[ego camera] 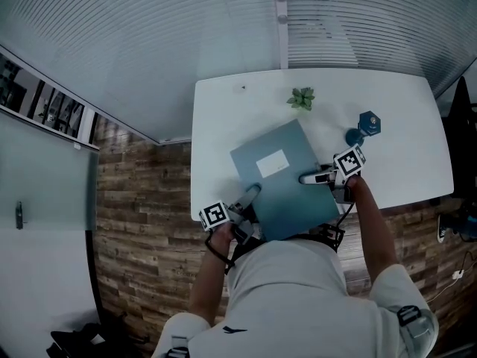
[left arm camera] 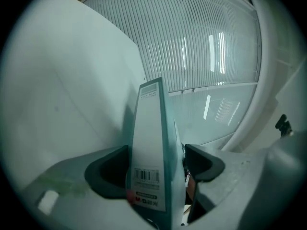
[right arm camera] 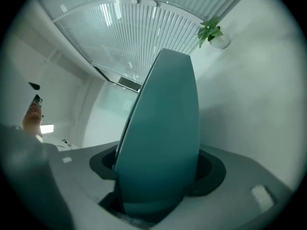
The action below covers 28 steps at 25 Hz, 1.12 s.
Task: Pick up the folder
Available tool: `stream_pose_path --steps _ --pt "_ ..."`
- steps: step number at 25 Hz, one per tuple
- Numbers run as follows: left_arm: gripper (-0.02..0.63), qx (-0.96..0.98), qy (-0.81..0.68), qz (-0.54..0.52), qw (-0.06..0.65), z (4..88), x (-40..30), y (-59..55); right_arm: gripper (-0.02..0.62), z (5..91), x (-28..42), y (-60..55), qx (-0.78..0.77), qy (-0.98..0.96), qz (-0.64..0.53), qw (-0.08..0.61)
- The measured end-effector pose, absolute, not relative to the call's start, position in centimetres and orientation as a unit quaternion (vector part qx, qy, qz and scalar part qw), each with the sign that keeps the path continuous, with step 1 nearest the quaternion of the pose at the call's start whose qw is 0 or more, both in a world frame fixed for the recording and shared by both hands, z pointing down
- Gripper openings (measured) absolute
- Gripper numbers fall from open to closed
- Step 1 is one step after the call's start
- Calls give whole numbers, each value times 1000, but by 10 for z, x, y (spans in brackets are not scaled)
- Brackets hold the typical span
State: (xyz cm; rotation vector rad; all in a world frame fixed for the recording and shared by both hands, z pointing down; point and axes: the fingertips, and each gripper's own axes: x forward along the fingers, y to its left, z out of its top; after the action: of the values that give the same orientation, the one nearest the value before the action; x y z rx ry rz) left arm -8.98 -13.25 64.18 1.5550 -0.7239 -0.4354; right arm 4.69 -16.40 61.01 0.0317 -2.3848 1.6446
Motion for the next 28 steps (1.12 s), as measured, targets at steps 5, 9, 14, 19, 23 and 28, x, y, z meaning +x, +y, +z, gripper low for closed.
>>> stream_pose_path --steps 5,9,14,19,23,28 --pt "371 695 -307 -212 615 618 -92 -132 317 587 52 -167 -9 -844 530 80" --pt "337 725 -266 -261 579 579 -95 -132 305 553 60 -165 -33 -879 475 34" --pt "390 776 -260 -236 523 556 -95 -126 304 536 66 -164 -44 -880 473 -5" --pt "456 796 -219 -202 527 551 -69 -119 305 522 65 -162 -56 -883 465 -24" --pt "451 834 -186 -151 497 547 -33 -108 305 519 55 -160 -69 -888 455 -12" --pt "310 840 -204 -164 476 542 -34 -111 305 515 53 -163 -63 -891 450 -3"
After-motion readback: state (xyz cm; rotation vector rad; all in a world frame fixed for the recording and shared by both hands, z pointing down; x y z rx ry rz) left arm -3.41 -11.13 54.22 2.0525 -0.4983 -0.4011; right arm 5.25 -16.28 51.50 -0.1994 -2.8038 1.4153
